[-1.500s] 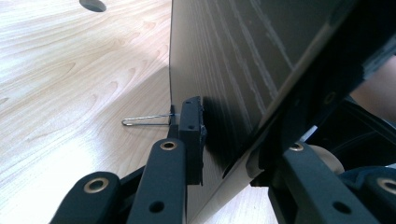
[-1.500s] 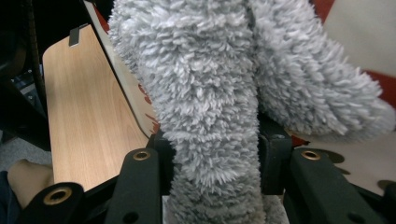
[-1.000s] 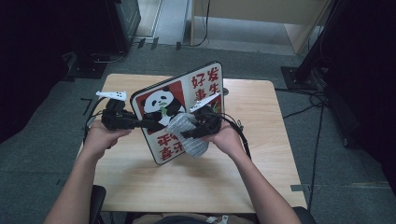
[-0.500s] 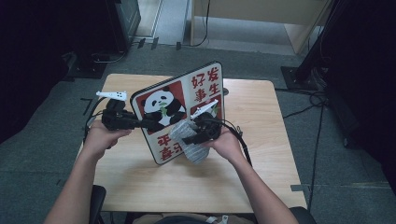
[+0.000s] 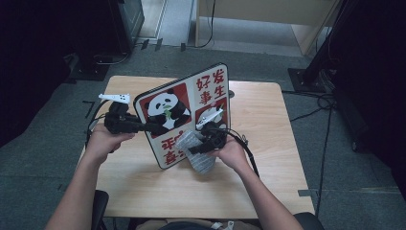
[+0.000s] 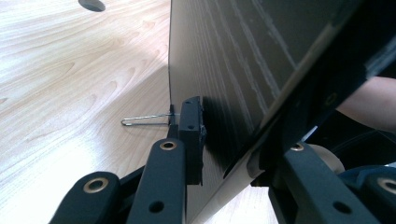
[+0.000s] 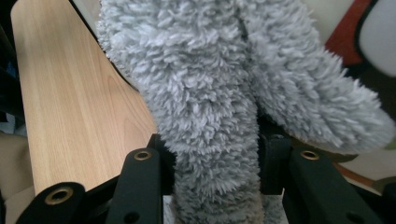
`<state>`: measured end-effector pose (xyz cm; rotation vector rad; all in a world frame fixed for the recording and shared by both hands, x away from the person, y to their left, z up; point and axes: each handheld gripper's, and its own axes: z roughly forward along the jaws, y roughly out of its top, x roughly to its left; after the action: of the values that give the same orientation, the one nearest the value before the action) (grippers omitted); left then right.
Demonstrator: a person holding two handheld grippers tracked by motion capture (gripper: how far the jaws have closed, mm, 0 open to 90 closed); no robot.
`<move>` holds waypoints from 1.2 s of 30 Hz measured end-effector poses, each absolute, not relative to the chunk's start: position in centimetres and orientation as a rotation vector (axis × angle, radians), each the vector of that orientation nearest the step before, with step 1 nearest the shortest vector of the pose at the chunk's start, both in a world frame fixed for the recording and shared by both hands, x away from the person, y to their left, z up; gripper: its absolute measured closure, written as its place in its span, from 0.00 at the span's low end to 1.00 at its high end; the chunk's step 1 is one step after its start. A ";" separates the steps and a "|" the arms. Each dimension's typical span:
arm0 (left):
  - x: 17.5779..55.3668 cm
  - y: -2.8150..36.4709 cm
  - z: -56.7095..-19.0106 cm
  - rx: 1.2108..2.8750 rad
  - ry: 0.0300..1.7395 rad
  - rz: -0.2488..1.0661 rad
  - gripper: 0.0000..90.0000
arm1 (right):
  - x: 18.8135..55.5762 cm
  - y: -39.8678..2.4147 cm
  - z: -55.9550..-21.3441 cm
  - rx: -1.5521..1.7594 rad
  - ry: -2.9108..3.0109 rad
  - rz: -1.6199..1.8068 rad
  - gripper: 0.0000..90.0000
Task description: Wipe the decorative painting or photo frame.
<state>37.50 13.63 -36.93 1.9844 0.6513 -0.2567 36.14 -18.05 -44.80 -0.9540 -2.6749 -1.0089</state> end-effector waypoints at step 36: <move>37.5 13.8 -36.8 1.982 0.659 -0.266 0.74 | 35.5 -17.9 -39.3 -0.886 -2.648 -1.129 0.75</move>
<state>37.51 13.80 -36.82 1.9824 0.6587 -0.2662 35.46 -17.85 -39.33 -0.8858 -2.6485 -1.1288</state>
